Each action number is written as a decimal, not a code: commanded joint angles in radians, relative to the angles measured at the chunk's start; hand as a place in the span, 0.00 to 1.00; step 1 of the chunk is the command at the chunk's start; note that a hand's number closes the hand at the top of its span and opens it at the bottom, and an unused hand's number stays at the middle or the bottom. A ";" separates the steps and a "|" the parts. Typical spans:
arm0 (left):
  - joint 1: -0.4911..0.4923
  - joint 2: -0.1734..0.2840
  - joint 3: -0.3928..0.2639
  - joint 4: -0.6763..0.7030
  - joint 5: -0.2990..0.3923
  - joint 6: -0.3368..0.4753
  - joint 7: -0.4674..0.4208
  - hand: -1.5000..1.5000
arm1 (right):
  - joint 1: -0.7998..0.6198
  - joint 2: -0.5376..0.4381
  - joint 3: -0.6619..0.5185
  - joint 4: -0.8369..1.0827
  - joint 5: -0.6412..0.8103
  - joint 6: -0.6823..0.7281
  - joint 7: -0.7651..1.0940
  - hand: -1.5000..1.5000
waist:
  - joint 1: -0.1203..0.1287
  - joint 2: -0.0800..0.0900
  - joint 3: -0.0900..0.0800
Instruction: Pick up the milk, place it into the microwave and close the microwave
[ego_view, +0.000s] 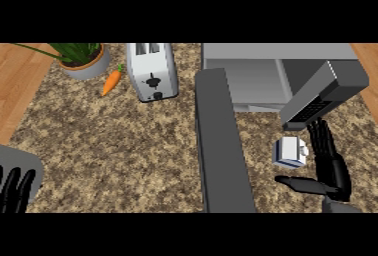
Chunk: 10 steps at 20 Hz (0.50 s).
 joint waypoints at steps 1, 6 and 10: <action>0.002 0.035 0.096 -0.004 0.088 -0.044 0.015 0.00 | -0.032 0.018 0.016 0.075 0.039 -0.031 -0.066 0.00 | -0.001 0.000 0.000; -0.014 0.008 0.042 -0.050 0.043 -0.004 0.061 0.00 | -0.162 -0.007 -0.045 0.274 0.032 -0.074 -0.098 0.00 | 0.002 0.001 0.000; 0.016 -0.007 -0.021 -0.016 0.000 0.016 0.011 0.00 | -0.169 -0.038 -0.078 0.352 0.059 -0.153 -0.134 0.00 | 0.002 0.001 0.000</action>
